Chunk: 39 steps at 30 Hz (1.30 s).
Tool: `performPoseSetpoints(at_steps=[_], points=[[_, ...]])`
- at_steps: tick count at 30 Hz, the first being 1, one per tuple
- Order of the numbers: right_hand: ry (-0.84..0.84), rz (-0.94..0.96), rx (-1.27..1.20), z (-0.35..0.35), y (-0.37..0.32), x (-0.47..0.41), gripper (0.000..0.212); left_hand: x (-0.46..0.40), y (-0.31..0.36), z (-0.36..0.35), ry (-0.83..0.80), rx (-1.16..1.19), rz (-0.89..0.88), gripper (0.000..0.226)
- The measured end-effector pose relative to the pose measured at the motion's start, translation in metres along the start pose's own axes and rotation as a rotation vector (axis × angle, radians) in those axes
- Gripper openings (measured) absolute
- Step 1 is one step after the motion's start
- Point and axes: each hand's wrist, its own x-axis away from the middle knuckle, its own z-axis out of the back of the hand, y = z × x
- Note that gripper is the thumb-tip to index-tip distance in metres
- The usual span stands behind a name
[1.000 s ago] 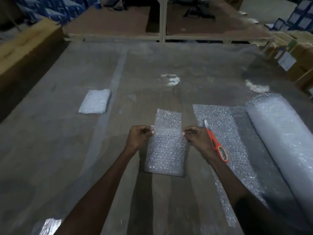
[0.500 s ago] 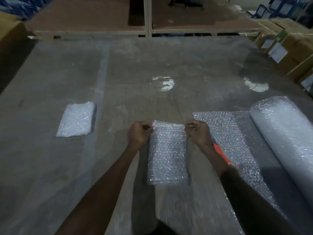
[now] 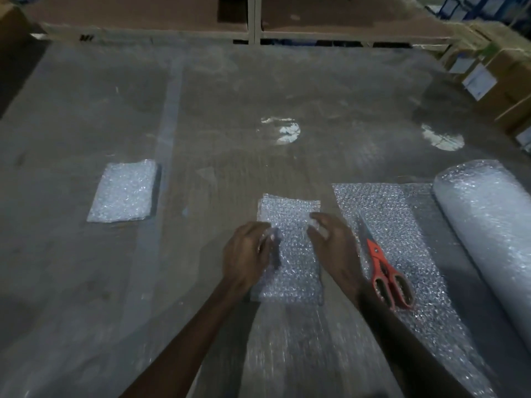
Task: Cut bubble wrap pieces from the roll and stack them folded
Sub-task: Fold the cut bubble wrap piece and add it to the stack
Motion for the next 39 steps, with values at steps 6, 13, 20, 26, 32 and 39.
performPoseSetpoints(at_steps=[6,13,20,26,32,39], points=[[-0.161,0.188,0.267,-0.042,0.006,0.062,0.049,0.052,0.002,-0.014,-0.152,-0.277,-0.170,0.040],[-0.185,0.300,0.520,-0.051,0.023,0.075,0.060,0.059,-0.008,0.000,-0.331,-0.474,-0.197,0.054],[-0.248,0.279,0.606,-0.020,0.040,0.079,0.065,0.057,-0.024,0.023,-0.449,-0.476,-0.207,0.062],[-0.280,0.257,0.458,-0.010,0.040,0.083,0.070,0.058,-0.022,0.030,-0.480,-0.523,-0.224,0.068],[-0.105,0.584,0.282,-0.001,0.040,0.108,0.033,0.058,-0.020,0.030,-0.474,-0.485,-0.218,0.070],[-0.131,0.651,0.340,-0.004,0.036,0.108,0.016,0.056,-0.016,0.035,-0.373,-0.291,-0.267,0.064]])
